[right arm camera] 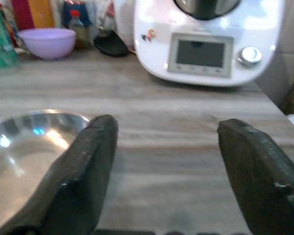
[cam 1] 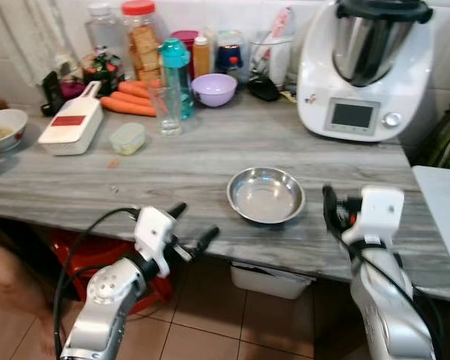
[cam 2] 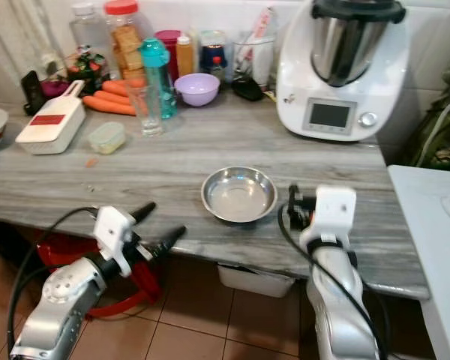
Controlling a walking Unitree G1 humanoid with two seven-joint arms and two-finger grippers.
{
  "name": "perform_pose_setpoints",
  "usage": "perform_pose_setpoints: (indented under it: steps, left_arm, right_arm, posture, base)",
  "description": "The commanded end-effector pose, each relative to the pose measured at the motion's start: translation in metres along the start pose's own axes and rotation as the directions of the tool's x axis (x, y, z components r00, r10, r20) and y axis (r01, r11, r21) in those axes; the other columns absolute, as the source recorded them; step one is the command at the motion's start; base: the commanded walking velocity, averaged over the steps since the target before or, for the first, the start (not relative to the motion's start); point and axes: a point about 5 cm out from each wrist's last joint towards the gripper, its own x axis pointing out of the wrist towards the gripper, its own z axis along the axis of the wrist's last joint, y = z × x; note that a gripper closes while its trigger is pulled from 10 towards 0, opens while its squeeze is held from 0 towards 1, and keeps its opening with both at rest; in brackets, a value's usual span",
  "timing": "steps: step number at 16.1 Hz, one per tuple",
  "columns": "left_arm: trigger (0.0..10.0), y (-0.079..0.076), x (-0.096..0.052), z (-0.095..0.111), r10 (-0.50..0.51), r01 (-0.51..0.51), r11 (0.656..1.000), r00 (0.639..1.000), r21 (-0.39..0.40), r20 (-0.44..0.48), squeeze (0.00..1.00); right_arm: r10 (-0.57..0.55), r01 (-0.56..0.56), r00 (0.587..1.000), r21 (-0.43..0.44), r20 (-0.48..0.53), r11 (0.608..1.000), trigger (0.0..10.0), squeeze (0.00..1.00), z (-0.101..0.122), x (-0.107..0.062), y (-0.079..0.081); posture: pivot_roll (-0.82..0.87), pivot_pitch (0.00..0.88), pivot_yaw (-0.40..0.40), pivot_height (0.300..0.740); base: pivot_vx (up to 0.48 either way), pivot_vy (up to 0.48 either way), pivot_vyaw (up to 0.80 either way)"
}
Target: Setting the table
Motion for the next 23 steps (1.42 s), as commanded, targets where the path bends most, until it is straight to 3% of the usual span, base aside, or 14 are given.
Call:
perform_pose_setpoints:
  steps: [1, 3, 5, 8, 10, 15, 20, 23]
  left_arm:
    - [10.0, 0.009, 0.000, 0.005, 0.082, -0.082, 0.996, 0.996, 0.037, 0.023, 0.00]
    - [10.0, 0.017, -0.001, 0.009, 0.225, -0.228, 0.970, 0.973, 0.081, 0.041, 0.00]
    - [10.0, 0.018, -0.004, 0.009, 0.285, -0.288, 0.953, 0.957, 0.092, 0.042, 0.00]
    - [10.0, 0.023, -0.023, 0.002, 0.460, -0.461, 0.879, 0.887, 0.125, 0.035, 0.00]
    - [10.0, 0.028, -0.029, -0.002, 0.523, -0.521, 0.845, 0.852, 0.120, 0.014, 0.00]
    - [10.0, 0.027, -0.026, 0.000, 0.546, -0.544, 0.829, 0.837, 0.130, 0.021, 0.00]
    - [10.0, 0.025, -0.025, 0.000, 0.555, -0.552, 0.824, 0.832, 0.127, 0.014, 0.00]
    - [10.0, 0.024, -0.027, 0.000, 0.550, -0.547, 0.827, 0.835, 0.130, 0.015, 0.00]
  right_arm:
    - [-0.012, 0.013, 0.999, -0.035, 0.037, 0.999, 10.0, 1.00, 0.006, -0.007, -0.005]
    - [-0.052, 0.057, 0.997, -0.083, 0.061, 0.995, 10.0, 1.00, 0.007, -0.021, -0.016]
    - [-0.071, 0.081, 0.992, -0.096, 0.107, 0.992, 10.0, 1.00, 0.013, -0.028, -0.020]
    - [-0.129, 0.140, 0.985, -0.092, 0.118, 0.986, 10.0, 1.00, 0.010, -0.041, -0.028]
    - [-0.112, 0.121, 0.988, -0.083, 0.109, 0.989, 10.0, 1.00, 0.006, -0.043, -0.023]
    - [-0.094, 0.101, 0.989, -0.061, 0.112, 0.993, 10.0, 0.70, 0.006, -0.039, -0.010]
    - [-0.102, 0.108, 0.991, -0.061, 0.086, 0.992, 10.0, 0.63, -0.005, -0.033, -0.009]
    - [-0.073, 0.079, 0.994, -0.059, 0.085, 0.995, 10.0, 0.59, -0.006, -0.035, -0.004]
  posture:
    - [-0.07, 0.028, 0.015, 0.740]
    - [-0.07, 0.031, 0.020, 0.740]
    - [-0.07, 0.032, 0.026, 0.740]
    - [-0.05, 0.032, 0.023, 0.740]
    - [-0.04, 0.032, 0.020, 0.740]
    - [-0.04, 0.029, 0.009, 0.740]
    - [-0.02, 0.028, 0.002, 0.740]
    - [-0.02, 0.030, -0.002, 0.740]
  base:
    - [0.000, 0.000, 0.00]
    - [0.000, 0.000, 0.00]
    - [0.000, 0.000, 0.00]
    - [0.000, 0.000, 0.00]
    - [0.000, 0.000, 0.00]
    - [0.000, 0.000, -0.16]
    - [0.000, 0.000, -0.80]
    - [0.000, 0.000, -0.18]
